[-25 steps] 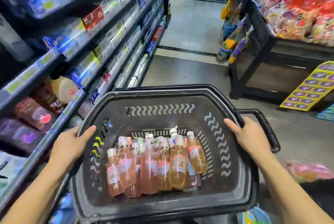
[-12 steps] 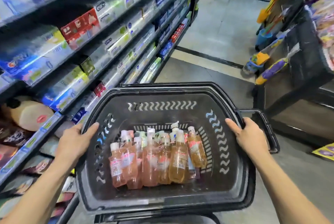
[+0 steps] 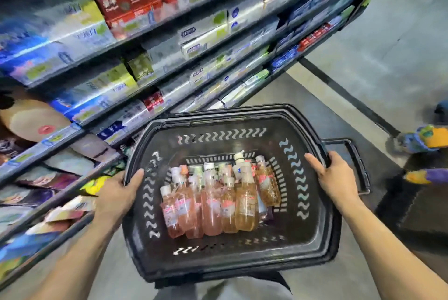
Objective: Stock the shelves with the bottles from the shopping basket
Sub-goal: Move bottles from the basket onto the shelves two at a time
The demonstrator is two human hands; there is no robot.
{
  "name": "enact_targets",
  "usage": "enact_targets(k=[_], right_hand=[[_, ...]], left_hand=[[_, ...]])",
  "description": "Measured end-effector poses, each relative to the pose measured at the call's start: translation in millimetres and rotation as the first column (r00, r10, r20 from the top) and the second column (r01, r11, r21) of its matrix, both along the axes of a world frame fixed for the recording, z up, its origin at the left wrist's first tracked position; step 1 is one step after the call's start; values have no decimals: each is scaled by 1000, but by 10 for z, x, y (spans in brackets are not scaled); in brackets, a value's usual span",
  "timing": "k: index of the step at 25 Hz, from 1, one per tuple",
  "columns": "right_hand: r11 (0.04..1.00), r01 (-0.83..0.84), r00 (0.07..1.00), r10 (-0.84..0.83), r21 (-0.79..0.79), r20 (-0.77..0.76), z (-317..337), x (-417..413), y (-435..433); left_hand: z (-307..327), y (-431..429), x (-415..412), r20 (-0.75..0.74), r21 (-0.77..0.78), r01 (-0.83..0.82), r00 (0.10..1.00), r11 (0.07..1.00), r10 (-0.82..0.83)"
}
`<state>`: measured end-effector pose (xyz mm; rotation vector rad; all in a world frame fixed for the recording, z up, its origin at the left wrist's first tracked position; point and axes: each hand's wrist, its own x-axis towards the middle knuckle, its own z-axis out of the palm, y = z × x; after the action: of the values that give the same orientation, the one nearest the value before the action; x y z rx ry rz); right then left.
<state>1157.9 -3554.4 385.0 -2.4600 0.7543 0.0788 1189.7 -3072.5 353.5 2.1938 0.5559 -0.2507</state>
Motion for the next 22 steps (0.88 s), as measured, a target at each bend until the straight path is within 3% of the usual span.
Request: enact_targets(k=[7,12,22], right_hand=[[981,-160,980,171,108,-106,-764,1313,-204],[954,-228,957,257,196,-139,-1614,2044,-301],[896,-372,886,421,242,-196,-3370,3214,-141]], left_hand=[[-676,-436,382,-61,-67,-198,979,978,194],[-1521,-613,608,-148,-53,-404,908,913,393],[-3188,-738,868,-215,47,-527,824,848,524]])
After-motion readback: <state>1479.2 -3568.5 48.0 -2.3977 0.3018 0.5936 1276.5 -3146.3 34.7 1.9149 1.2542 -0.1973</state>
